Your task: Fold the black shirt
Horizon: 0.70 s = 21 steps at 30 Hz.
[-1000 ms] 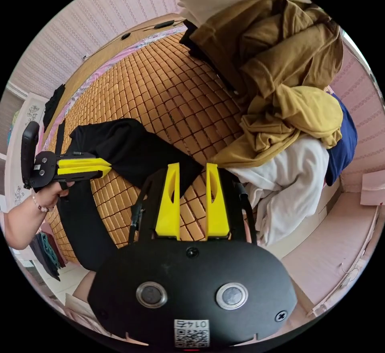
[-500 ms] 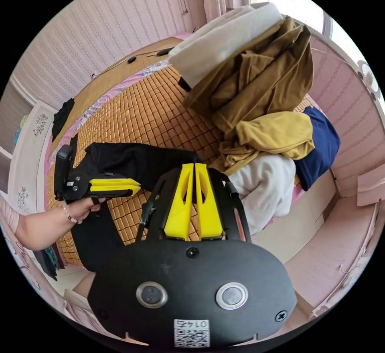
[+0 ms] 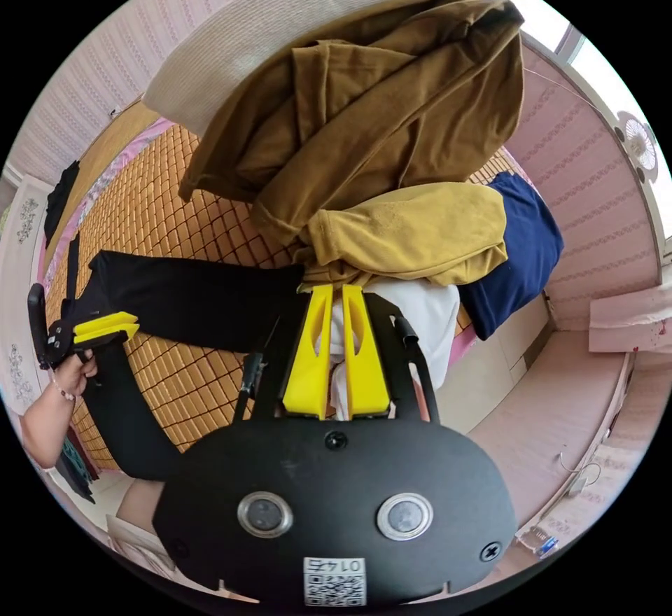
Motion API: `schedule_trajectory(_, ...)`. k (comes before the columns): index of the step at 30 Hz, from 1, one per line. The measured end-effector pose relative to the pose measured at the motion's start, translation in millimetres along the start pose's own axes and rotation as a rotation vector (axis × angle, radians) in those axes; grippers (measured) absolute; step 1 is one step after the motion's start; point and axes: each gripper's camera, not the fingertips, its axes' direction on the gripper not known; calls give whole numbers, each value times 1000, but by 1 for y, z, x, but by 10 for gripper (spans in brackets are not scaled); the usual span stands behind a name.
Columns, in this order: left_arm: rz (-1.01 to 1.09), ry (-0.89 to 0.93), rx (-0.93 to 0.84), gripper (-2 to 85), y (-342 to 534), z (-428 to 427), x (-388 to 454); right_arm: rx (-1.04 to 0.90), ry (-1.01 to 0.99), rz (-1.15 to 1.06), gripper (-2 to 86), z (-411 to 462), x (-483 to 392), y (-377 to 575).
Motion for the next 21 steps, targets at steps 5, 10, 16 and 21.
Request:
schedule_trajectory(5,-92,-43,58,46,41,-31,-26,-10,-24,-70,58,17,-30,11)
schedule_trajectory(10,-298,-120,141,47,113,-79,-57,-41,-57,-338,60,54,-116,15)
schedule_trajectory(16,-692,-348,245,46,257,-157,-105,-45,-335,-685,68,110,-279,-26)
schedule_trajectory(21,-905,-441,308,46,366,-194,-134,23,-509,-911,79,153,-475,-77)
